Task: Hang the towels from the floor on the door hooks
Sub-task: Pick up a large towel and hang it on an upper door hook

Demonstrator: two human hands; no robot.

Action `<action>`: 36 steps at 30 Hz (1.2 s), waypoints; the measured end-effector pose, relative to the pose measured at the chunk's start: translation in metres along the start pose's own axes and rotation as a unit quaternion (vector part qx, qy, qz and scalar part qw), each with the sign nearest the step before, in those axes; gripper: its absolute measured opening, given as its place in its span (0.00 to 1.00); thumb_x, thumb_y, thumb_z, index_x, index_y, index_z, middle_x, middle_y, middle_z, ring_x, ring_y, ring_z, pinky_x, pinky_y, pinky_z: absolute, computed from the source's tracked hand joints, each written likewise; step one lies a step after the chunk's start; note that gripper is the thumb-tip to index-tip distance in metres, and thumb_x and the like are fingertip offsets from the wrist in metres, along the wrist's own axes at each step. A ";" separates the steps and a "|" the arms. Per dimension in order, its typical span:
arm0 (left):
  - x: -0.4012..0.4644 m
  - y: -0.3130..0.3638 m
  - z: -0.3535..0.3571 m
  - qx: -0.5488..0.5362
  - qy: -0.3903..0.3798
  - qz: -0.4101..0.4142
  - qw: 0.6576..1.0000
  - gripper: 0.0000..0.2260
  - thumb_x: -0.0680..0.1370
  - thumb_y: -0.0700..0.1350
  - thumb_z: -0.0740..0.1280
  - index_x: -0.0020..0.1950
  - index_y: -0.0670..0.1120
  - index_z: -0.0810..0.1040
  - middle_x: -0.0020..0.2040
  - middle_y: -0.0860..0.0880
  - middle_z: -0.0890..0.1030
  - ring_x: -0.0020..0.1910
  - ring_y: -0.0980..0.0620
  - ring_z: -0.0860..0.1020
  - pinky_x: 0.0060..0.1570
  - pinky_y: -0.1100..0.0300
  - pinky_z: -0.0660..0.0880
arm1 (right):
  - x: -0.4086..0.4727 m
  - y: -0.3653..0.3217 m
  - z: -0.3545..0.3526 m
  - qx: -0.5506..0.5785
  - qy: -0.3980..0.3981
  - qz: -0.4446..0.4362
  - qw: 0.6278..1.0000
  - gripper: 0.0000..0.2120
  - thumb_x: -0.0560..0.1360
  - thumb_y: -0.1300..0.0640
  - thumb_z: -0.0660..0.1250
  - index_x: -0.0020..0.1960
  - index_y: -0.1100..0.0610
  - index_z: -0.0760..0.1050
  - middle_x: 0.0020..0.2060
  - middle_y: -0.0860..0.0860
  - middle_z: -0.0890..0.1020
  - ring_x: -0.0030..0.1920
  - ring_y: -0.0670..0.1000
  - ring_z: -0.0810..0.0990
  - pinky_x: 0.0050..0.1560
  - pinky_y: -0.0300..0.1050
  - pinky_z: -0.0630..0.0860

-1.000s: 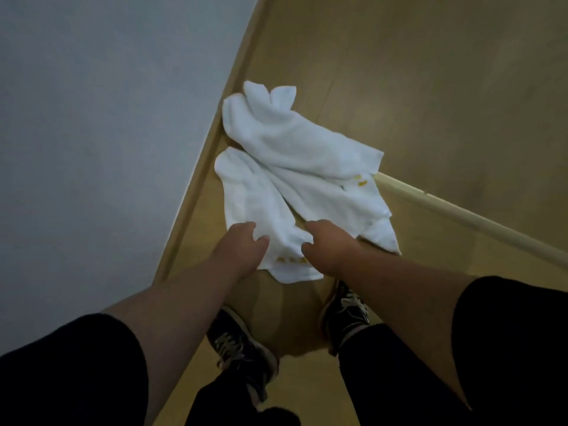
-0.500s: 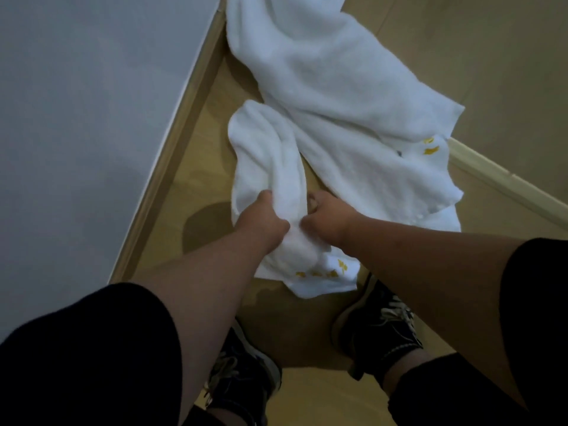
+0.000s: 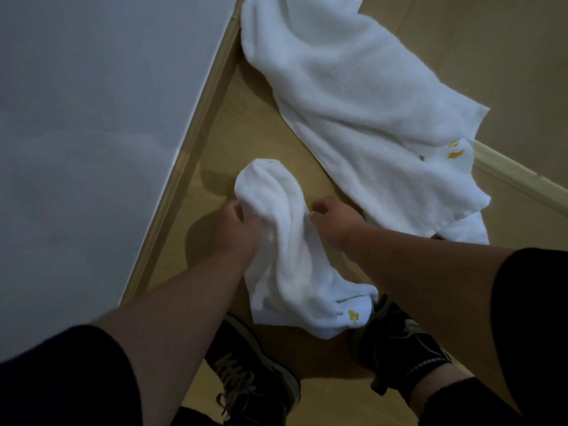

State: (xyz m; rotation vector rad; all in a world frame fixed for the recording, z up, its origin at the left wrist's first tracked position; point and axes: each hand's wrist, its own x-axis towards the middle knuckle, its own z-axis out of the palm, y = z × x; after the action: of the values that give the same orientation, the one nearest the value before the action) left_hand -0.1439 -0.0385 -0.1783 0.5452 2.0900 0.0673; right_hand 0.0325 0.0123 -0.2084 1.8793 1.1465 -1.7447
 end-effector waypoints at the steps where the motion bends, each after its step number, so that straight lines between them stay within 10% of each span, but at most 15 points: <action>1: 0.014 0.011 -0.003 -0.023 0.008 -0.009 1.000 0.17 0.79 0.53 0.62 0.66 0.49 0.70 0.56 0.52 0.74 0.53 0.51 0.73 0.51 0.56 0.69 | 0.003 -0.001 0.002 0.013 -0.001 0.004 1.000 0.19 0.78 0.48 0.63 0.69 0.49 0.70 0.64 0.52 0.75 0.61 0.54 0.75 0.64 0.50 0.72; 8: 0.042 0.057 -0.013 -0.038 -0.121 -0.009 0.992 0.23 0.78 0.57 0.64 0.69 0.47 0.73 0.65 0.46 0.75 0.62 0.44 0.75 0.64 0.52 0.70 | -0.003 -0.017 0.010 0.120 -0.092 -0.028 0.988 0.16 0.75 0.61 0.65 0.61 0.50 0.74 0.44 0.53 0.83 0.39 0.50 0.81 0.38 0.44 0.80; 13: 0.005 0.055 -0.033 0.009 -0.162 0.048 0.986 0.08 0.74 0.43 0.67 0.53 0.46 0.78 0.43 0.48 0.79 0.39 0.52 0.75 0.36 0.60 0.70 | -0.032 -0.035 -0.005 0.122 -0.087 -0.068 0.986 0.13 0.70 0.61 0.69 0.54 0.57 0.76 0.51 0.56 0.82 0.53 0.55 0.81 0.54 0.50 0.78; 20: -0.080 0.070 -0.081 -0.056 -0.234 0.042 0.970 0.31 0.60 0.67 0.71 0.57 0.51 0.80 0.51 0.47 0.84 0.51 0.47 0.82 0.56 0.44 0.78 | -0.120 -0.079 -0.036 0.086 -0.068 -0.150 0.983 0.24 0.68 0.58 0.77 0.59 0.54 0.69 0.48 0.51 0.79 0.44 0.45 0.78 0.34 0.34 0.73; 29: -0.239 0.152 -0.177 0.080 -0.197 0.222 0.952 0.03 0.75 0.51 0.67 0.45 0.53 0.75 0.44 0.52 0.77 0.43 0.55 0.77 0.41 0.57 0.75 | -0.293 -0.123 -0.097 -0.143 -0.020 -0.233 0.962 0.15 0.70 0.49 0.73 0.47 0.48 0.67 0.39 0.41 0.73 0.39 0.41 0.73 0.34 0.32 0.64; 36: -0.358 0.234 -0.257 0.095 -0.201 0.312 0.924 0.07 0.78 0.57 0.62 0.48 0.54 0.73 0.45 0.52 0.77 0.45 0.52 0.76 0.43 0.57 0.71 | -0.455 -0.187 -0.169 -0.207 0.105 -0.283 0.931 0.14 0.72 0.48 0.71 0.50 0.53 0.70 0.43 0.49 0.79 0.43 0.50 0.76 0.37 0.36 0.66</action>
State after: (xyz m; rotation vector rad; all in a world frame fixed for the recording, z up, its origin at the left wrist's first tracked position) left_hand -0.1070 0.0689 0.3081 1.2223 1.4671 0.1088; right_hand 0.0434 0.0991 0.3043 1.5914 2.1153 -1.3929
